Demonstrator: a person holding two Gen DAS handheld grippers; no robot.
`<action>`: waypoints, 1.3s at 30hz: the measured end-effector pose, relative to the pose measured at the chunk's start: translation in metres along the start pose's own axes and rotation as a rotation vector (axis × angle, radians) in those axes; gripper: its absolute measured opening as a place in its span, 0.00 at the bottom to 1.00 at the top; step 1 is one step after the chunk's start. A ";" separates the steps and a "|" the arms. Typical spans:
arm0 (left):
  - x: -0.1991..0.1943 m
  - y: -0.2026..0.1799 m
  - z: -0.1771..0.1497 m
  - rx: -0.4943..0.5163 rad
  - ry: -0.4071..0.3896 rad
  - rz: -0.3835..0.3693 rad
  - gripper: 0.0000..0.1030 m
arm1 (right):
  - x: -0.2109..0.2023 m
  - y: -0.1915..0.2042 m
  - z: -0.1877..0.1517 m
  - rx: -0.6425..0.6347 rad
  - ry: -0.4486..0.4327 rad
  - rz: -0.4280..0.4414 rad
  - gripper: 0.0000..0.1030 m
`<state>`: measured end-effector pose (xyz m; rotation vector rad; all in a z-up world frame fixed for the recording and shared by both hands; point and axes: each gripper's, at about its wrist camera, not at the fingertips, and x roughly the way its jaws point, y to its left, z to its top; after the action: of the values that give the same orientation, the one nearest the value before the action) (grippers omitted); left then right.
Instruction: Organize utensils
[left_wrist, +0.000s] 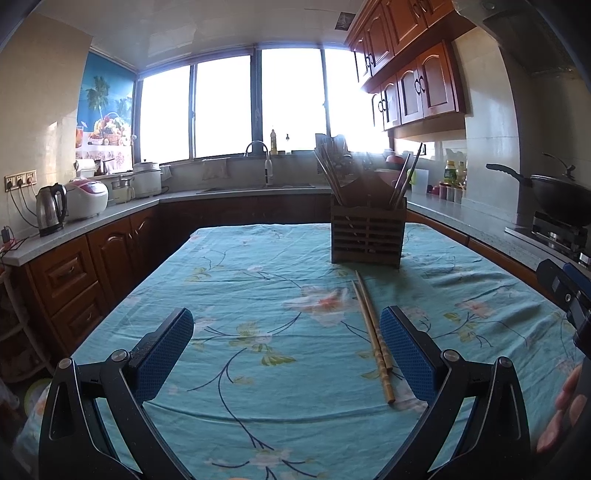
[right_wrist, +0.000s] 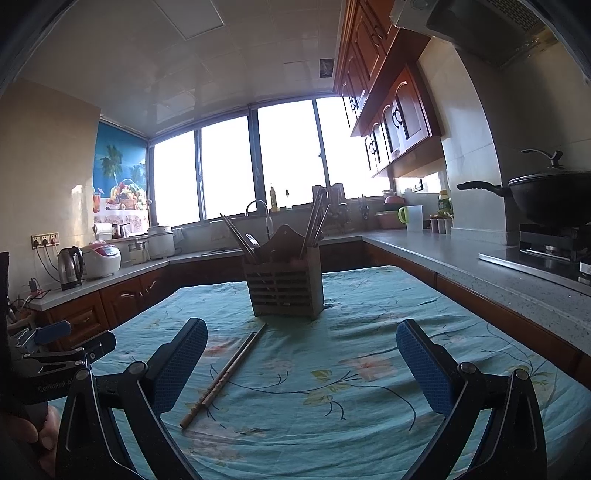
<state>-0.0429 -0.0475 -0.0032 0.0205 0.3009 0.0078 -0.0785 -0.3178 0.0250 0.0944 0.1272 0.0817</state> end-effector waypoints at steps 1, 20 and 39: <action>0.000 0.000 0.000 -0.001 0.001 -0.002 1.00 | 0.000 0.000 0.000 0.000 0.000 0.000 1.00; 0.000 -0.002 -0.001 0.001 0.008 -0.009 1.00 | 0.001 0.001 0.001 0.003 0.001 0.000 1.00; 0.002 -0.002 -0.003 0.006 0.018 -0.020 1.00 | 0.000 -0.002 0.002 0.018 0.013 -0.005 1.00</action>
<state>-0.0416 -0.0492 -0.0065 0.0230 0.3194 -0.0127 -0.0784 -0.3197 0.0264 0.1111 0.1412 0.0764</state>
